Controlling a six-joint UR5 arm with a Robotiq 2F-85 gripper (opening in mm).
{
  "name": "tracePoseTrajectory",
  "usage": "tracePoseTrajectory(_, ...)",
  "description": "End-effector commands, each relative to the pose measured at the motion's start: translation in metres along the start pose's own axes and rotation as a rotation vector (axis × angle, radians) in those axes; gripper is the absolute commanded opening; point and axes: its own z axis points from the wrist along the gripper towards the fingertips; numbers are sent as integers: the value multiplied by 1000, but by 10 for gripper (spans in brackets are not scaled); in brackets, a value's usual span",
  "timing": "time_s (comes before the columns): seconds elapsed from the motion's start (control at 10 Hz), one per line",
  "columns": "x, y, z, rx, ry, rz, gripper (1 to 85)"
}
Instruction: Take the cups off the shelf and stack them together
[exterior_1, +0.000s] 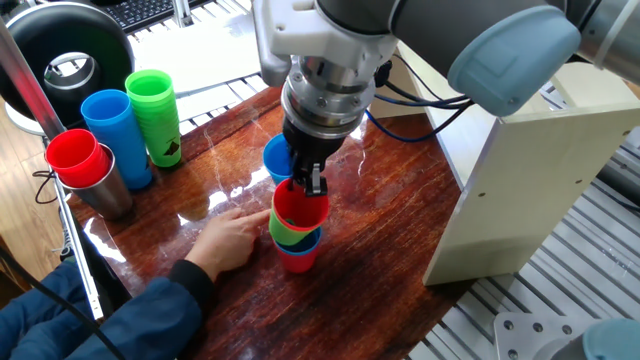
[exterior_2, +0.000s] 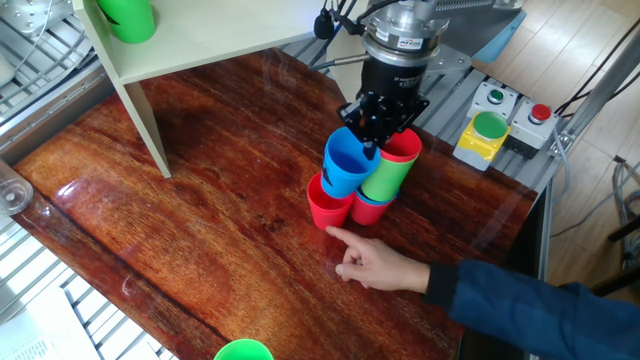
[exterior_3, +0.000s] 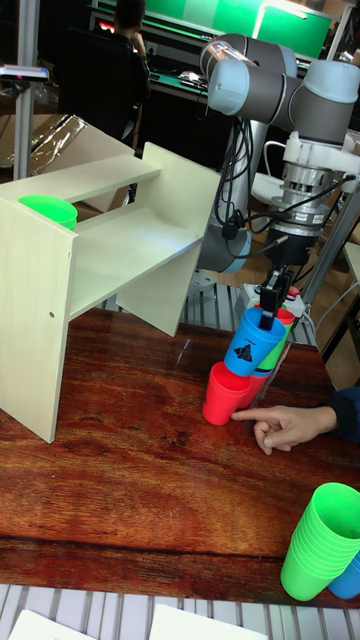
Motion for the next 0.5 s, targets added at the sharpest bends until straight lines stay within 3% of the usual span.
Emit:
tracePoseTrajectory(0.0, 16, 6, -2, -23, 61, 31, 13)
tracePoseTrajectory(0.4, 1, 18, -2, -72, 4, 23, 13)
